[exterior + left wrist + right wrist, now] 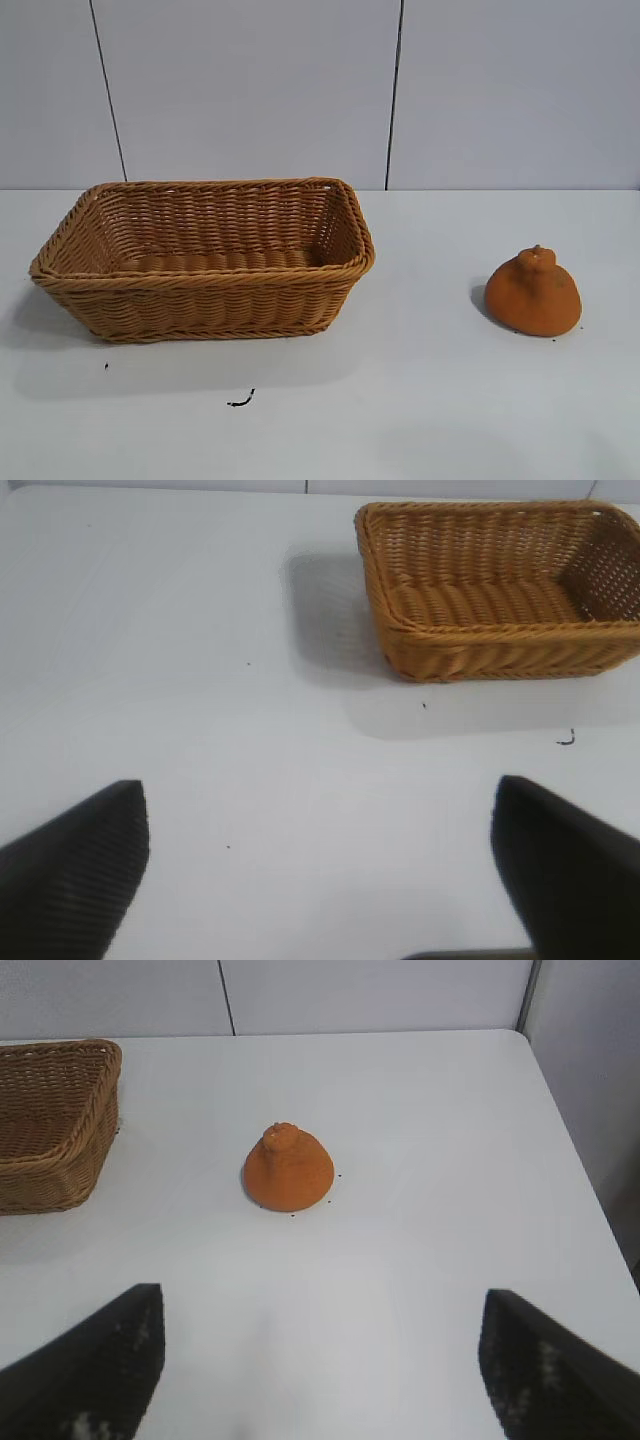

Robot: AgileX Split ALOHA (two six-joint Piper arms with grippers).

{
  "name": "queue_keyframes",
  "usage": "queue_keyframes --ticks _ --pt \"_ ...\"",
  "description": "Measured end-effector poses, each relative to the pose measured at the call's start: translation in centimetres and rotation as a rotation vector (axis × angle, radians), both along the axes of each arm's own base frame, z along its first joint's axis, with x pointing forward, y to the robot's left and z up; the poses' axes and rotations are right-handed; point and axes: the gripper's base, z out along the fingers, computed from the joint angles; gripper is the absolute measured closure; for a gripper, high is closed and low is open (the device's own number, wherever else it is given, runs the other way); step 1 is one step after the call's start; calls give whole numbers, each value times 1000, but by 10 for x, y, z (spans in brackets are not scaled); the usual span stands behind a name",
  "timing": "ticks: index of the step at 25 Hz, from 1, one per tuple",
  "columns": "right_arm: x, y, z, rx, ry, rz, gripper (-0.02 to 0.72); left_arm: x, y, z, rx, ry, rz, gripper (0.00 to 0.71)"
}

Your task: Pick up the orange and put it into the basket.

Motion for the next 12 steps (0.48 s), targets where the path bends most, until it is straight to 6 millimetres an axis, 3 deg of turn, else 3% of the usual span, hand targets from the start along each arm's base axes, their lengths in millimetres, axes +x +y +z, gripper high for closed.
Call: queue_keyframes --ticks 12 --pt "0 0 0 4 0 3 117 0 0 0 0 0 0 44"
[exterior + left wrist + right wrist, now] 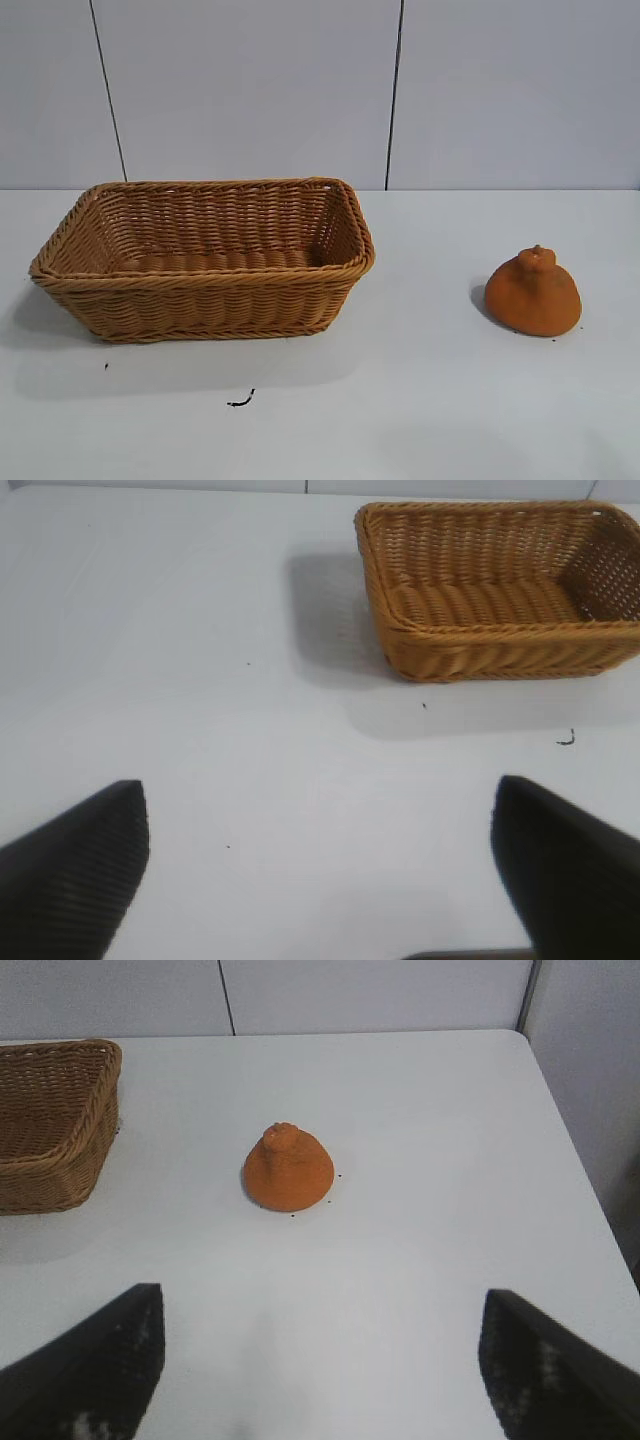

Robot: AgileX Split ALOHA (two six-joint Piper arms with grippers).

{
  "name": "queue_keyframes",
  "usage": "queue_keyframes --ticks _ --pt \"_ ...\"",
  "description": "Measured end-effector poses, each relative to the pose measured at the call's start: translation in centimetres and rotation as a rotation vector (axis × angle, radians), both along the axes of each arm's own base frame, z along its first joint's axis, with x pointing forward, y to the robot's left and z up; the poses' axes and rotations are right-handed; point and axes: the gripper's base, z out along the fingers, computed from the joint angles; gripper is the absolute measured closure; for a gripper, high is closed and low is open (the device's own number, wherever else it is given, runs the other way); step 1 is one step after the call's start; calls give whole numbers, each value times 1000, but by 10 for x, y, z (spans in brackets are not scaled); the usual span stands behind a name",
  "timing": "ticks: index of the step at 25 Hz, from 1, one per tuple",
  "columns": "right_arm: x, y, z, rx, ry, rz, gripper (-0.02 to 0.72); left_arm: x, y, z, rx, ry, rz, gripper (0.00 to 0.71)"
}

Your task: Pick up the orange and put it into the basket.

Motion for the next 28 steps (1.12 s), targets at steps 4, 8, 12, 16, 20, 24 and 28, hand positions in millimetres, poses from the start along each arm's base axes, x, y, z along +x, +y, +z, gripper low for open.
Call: queue_keyframes --ticks 4,8,12,16,20,24,28 --pt "13 0 9 1 73 1 117 0 0 0 0 0 0 44" --pt "51 1 24 17 249 7 117 0 0 0 0 0 0 44" --pt "101 4 36 65 422 24 117 0 0 0 0 0 0 44" --pt "158 7 39 105 574 30 117 0 0 0 0 0 0 44" --pt "219 7 31 117 697 26 117 0 0 0 0 0 0 44" --pt "272 7 23 114 756 28 117 0 0 0 0 0 0 44" --pt "320 7 7 117 811 29 81 0 0 0 0 0 0 44"
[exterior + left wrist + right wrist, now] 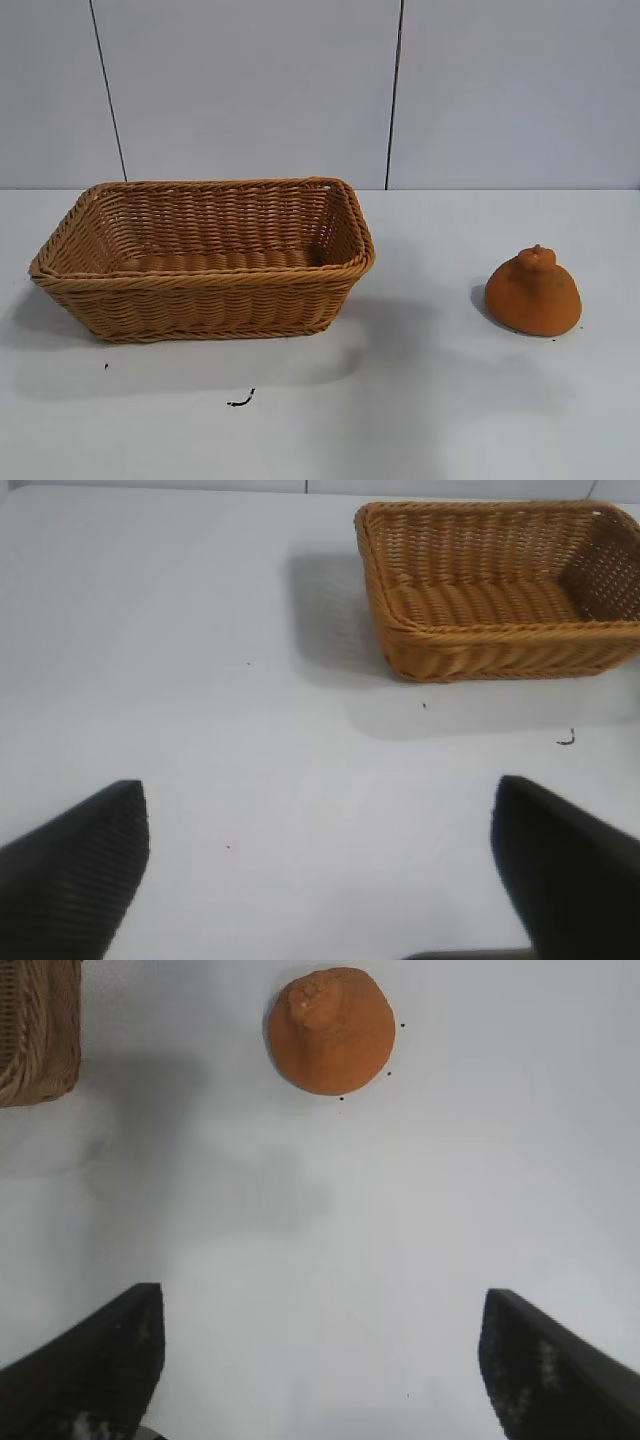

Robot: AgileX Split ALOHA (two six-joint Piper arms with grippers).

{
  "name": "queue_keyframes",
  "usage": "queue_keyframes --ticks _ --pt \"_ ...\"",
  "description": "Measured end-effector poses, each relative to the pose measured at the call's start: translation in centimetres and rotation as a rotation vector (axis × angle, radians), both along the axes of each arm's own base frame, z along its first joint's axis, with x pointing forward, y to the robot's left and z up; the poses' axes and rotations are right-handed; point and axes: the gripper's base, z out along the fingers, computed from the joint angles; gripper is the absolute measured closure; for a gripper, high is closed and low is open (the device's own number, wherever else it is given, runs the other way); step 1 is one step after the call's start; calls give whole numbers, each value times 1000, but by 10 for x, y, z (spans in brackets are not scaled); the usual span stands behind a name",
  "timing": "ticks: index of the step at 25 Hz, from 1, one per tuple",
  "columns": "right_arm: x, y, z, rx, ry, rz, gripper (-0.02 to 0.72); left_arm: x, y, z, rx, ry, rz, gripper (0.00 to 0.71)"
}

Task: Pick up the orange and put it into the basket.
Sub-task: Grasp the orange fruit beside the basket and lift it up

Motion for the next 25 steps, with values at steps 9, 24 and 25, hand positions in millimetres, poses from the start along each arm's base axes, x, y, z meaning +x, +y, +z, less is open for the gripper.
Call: queue_keyframes --ticks 9,24,25 --pt "56 2 -55 21 133 4 72 0 0 0 0 0 0 44" --pt "79 21 -153 -69 294 16 72 0 0 0 0 0 0 44" --pt "80 21 -156 -74 303 19 72 0 0 0 0 0 0 44"
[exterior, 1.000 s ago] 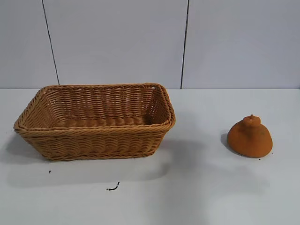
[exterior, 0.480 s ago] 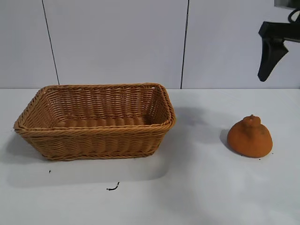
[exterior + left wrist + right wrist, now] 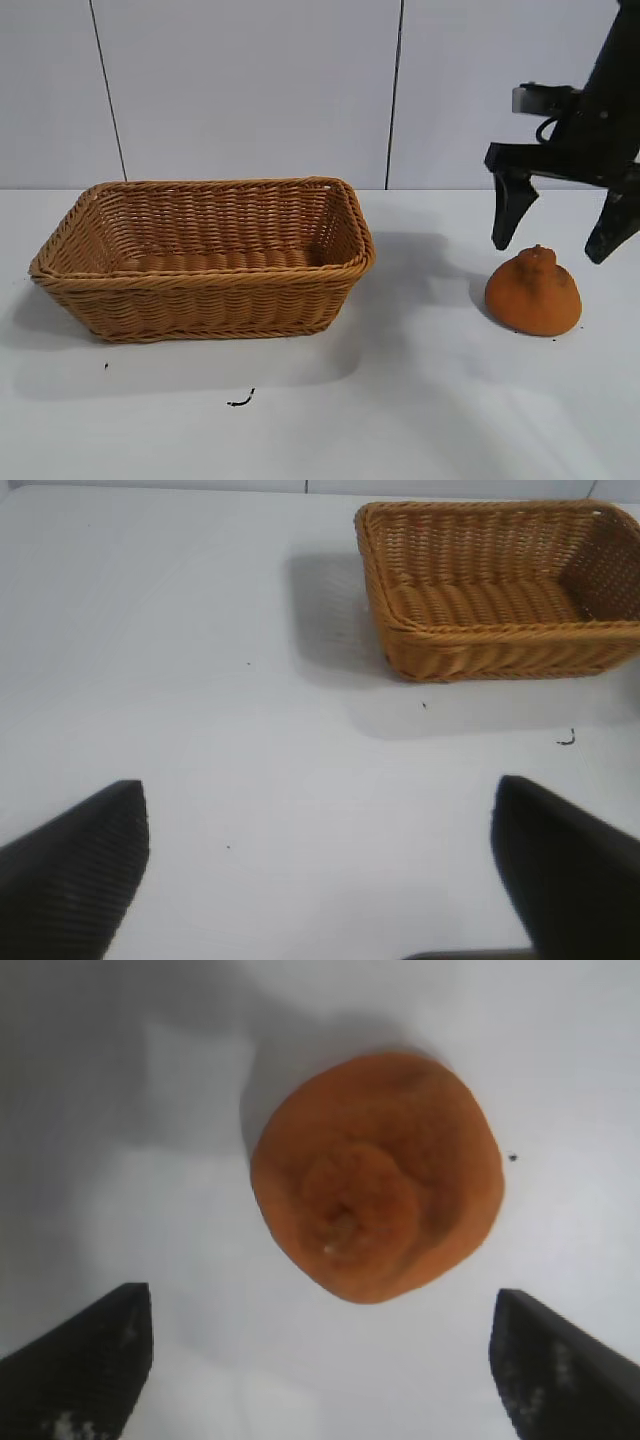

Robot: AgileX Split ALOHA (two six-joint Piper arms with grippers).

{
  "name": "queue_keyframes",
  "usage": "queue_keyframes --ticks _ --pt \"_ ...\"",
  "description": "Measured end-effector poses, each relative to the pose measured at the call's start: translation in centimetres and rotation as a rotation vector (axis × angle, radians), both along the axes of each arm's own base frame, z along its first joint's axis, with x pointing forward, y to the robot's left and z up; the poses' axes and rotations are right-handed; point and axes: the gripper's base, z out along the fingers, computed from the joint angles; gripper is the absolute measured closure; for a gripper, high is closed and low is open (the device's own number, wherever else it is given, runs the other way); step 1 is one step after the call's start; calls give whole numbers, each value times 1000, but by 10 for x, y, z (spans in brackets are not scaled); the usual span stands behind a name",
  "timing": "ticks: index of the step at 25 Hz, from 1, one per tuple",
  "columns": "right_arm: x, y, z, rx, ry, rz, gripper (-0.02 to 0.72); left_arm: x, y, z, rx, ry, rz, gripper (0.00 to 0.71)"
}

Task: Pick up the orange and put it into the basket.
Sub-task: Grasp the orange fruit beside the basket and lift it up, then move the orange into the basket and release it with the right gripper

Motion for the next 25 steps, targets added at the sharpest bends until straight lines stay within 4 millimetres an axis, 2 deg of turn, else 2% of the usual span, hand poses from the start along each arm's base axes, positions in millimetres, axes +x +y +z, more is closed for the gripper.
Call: queue_keyframes --ticks 3,5,6,9,11,12,16,22,25 --pt "1 0 -7 -4 4 0 87 0 0 0 0 0 0 44" --pt "2 0 -8 -5 1 0 153 0 0 0 0 0 0 44" --pt "2 0 -8 -6 -3 1 208 0 0 0 0 0 0 44" --pt "3 -1 -8 -8 -13 3 507 0 0 0 0 0 0 44" --pt "3 -1 -5 -11 -17 5 671 0 0 0 0 0 0 44" --pt "3 -1 -2 -11 -24 8 696 0 0 0 0 0 0 44" --pt "4 -1 23 -10 -70 18 701 0 0 0 0 0 0 44" --pt "14 -1 102 -10 -221 29 703 0 0 0 0 0 0 44" --pt "20 4 134 -11 -271 47 703 0 0 0 0 0 0 44"
